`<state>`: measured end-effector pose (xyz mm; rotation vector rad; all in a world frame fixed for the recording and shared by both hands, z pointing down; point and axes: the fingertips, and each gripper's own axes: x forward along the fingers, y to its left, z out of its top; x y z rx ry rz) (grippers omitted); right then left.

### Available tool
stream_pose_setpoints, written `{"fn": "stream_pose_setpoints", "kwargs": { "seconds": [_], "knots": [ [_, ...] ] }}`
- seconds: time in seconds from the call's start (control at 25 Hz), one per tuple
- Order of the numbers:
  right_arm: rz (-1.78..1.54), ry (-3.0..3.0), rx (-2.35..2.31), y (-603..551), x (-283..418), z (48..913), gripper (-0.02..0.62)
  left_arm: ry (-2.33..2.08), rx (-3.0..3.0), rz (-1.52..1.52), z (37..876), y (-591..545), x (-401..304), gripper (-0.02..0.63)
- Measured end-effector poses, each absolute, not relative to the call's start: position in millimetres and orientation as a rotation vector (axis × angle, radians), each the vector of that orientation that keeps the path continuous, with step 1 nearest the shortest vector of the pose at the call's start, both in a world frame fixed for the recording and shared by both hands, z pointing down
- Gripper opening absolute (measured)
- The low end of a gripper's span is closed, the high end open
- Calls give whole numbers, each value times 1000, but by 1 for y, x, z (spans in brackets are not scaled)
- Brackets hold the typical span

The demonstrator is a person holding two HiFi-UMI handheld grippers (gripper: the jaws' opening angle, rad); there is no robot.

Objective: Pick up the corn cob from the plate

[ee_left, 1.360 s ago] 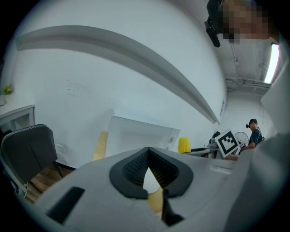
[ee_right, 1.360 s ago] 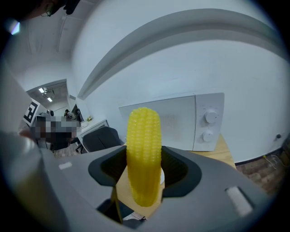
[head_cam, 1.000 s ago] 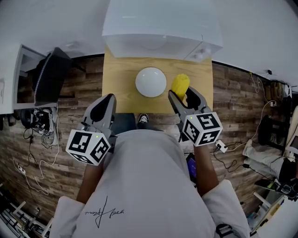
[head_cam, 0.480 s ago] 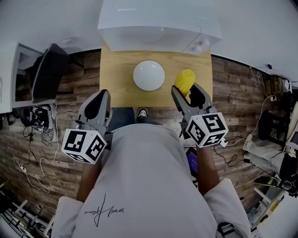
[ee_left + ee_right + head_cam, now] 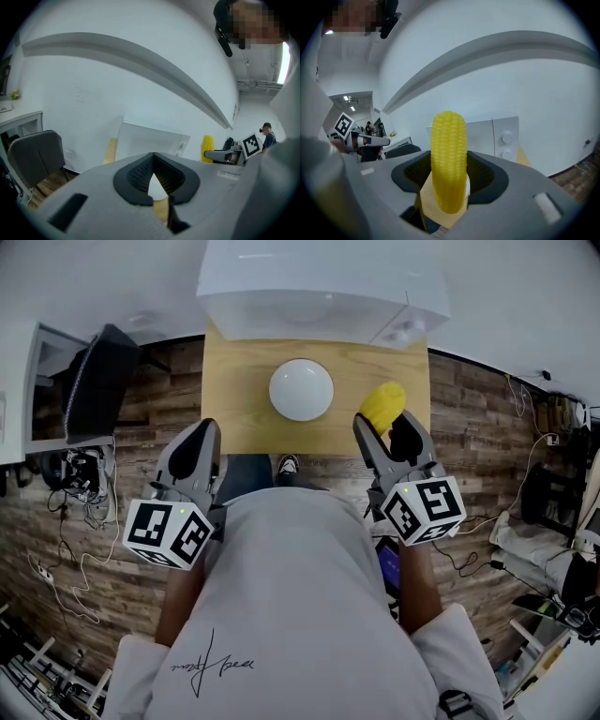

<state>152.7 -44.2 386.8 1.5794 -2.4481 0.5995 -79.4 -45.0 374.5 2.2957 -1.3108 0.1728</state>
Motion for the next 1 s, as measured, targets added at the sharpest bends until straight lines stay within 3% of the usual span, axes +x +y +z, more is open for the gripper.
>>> {"fn": "stream_pose_setpoints", "kwargs": {
  "seconds": [1.0],
  "knots": [
    [588,-2484,1574,-54,153,378,245,-1322,2313,196,372,-52,-79,-8]
  ]
}}
